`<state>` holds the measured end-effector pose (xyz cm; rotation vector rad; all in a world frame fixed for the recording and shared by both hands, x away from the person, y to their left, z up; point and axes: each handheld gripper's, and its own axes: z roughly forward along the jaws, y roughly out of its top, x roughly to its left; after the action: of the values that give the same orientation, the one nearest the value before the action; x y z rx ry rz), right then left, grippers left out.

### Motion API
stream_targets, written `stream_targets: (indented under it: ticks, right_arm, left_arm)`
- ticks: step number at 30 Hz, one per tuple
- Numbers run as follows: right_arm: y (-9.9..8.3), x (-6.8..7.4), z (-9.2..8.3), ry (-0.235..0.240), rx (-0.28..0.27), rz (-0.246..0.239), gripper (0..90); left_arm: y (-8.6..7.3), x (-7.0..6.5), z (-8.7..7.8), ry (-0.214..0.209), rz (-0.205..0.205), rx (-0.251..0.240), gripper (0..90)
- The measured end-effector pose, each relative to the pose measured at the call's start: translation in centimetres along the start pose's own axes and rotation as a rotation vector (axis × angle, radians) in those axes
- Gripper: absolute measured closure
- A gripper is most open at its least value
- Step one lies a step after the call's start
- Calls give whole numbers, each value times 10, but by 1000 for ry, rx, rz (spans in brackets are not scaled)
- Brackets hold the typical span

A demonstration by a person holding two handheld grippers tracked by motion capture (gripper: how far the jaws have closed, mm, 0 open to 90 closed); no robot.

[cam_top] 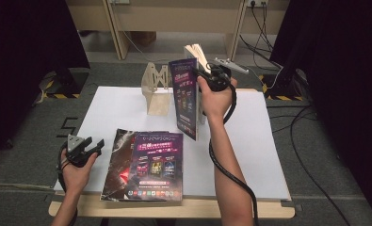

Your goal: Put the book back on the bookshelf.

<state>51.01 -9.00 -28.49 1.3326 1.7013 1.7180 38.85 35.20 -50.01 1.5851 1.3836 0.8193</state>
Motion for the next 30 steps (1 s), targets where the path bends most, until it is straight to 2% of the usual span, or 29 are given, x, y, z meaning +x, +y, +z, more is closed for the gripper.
stream_targets:
  ticks: [19,30]
  right_arm:
    - [11,0,5,-4,-21,15,834]
    - [19,-1,17,-29,-36,11,834]
  left_arm:
    - [0,0,0,1,5,2,447]
    - [0,-1,0,-2,11,-1,448]
